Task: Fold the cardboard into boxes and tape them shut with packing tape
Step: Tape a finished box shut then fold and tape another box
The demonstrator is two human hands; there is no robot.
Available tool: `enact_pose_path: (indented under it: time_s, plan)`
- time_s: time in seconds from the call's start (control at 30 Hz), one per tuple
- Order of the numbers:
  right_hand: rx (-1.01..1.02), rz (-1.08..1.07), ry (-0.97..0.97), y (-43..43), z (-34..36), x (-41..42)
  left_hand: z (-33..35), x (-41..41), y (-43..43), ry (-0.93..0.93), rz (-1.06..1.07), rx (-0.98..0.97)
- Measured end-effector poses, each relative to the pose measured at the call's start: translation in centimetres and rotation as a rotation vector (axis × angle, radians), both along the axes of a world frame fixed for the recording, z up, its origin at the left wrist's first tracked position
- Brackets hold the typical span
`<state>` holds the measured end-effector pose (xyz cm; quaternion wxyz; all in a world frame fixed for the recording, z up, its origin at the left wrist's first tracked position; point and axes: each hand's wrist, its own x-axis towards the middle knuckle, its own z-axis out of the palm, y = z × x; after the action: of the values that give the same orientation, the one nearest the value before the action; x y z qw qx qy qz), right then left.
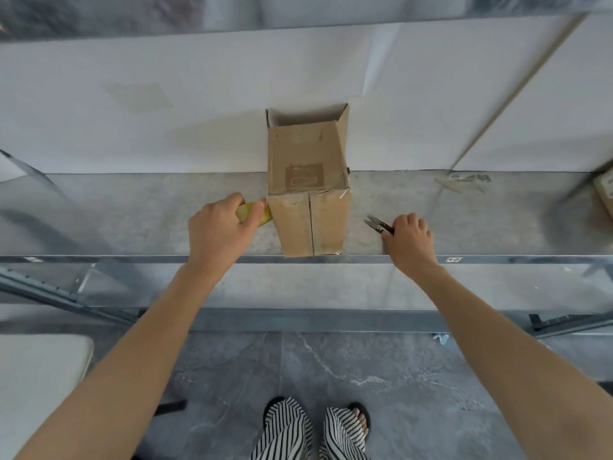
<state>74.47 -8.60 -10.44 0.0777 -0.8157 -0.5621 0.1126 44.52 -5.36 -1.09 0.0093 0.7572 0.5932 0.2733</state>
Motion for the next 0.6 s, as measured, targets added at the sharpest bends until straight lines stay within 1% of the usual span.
enact_pose_path:
  time_s: [0.07, 0.1, 0.2, 0.23, 0.27, 0.33, 0.4, 0.5, 0.6]
  plan:
    - [0.005, -0.003, 0.028, 0.1, 0.2, 0.1, 0.1, 0.2, -0.2, -0.004, 0.013, -0.019]
    - [0.026, -0.052, 0.125, 0.3, 0.7, 0.2, 0.1, 0.3, -0.3, 0.001, 0.015, -0.032]
    - [0.207, -0.242, 0.549, 0.7, 3.5, 0.2, 0.4, 1.0, -0.8, 0.011, 0.002, -0.066]
    - [0.298, -0.265, 0.618, 0.7, 4.9, 0.0, 0.6, 1.4, -0.9, 0.015, 0.0, -0.078]
    - [0.392, -0.256, 0.641, 0.6, 6.6, -0.3, 0.8, 1.8, -1.1, 0.017, -0.002, -0.099]
    - [0.54, -0.161, 0.619, 0.2, 10.6, -1.5, 1.2, 2.9, -1.6, 0.007, -0.005, -0.17]
    - [0.564, -0.023, 0.567, -0.2, 14.0, -3.0, 1.7, 3.9, -1.9, -0.026, -0.012, -0.263]
    - [0.402, 0.152, 0.375, -0.4, 17.0, -5.1, 2.8, 5.3, -2.3, -0.088, -0.074, -0.503]
    - [0.24, 0.253, 0.146, -0.6, 17.5, -6.6, 3.8, 6.2, -2.5, -0.274, -0.224, -0.744]
